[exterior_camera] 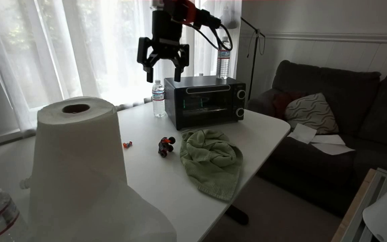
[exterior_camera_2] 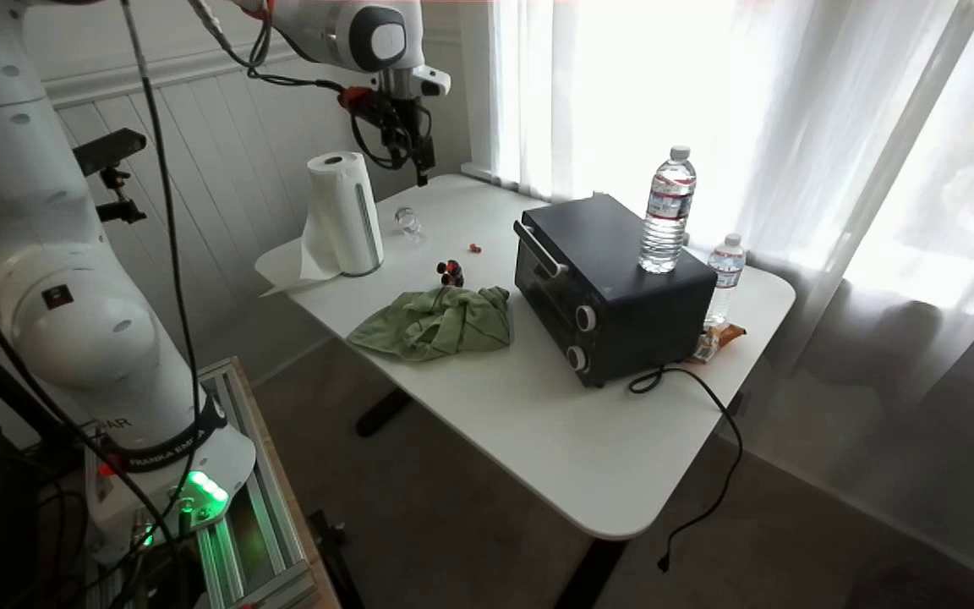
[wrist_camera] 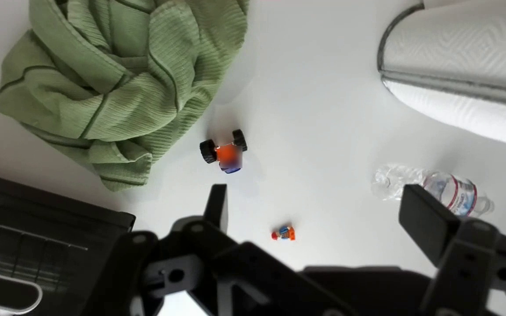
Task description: Lift the orange object from the table and put it on the microwave
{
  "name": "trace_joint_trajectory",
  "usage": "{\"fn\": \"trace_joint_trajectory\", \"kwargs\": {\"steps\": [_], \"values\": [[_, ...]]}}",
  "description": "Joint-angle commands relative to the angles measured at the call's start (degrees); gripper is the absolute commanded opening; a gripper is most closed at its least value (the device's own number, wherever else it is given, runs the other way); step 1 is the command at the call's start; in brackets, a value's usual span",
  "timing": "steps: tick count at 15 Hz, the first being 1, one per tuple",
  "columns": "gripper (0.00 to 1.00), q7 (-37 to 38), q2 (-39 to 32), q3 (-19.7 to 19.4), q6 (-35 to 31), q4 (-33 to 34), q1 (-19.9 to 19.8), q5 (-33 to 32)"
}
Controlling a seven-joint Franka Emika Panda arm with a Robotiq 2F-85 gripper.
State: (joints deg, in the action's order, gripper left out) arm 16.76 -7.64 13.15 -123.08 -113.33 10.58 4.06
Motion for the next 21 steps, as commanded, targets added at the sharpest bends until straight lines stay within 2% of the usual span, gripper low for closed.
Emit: {"fn": "trace_joint_trajectory", "kwargs": {"steps": [1, 3, 4, 5, 12, 14, 21], "values": [[1.0, 10.4, -7.5, -1.6, 1.4, 8.5, 1.9, 1.2], [1.0, 14.4, -10.3, -1.8, 2.0, 11.3, 2.4, 3.8], [1.0, 12.6, -10.5, -1.7, -0.3, 11.3, 2.9, 2.6], [1.0, 10.9, -8.5, -2.2, 0.0, 8.4, 2.4, 1.9], [1.0, 11.5, -10.2, -2.3, -0.1, 10.6, 3.2, 2.0], [1.0, 16.8, -14.1, -3.3, 1.4, 14.7, 2.7, 5.1], [1.0, 30.7, -26.5, -6.8, 4.9, 26.6, 3.4, 8.9]]}}
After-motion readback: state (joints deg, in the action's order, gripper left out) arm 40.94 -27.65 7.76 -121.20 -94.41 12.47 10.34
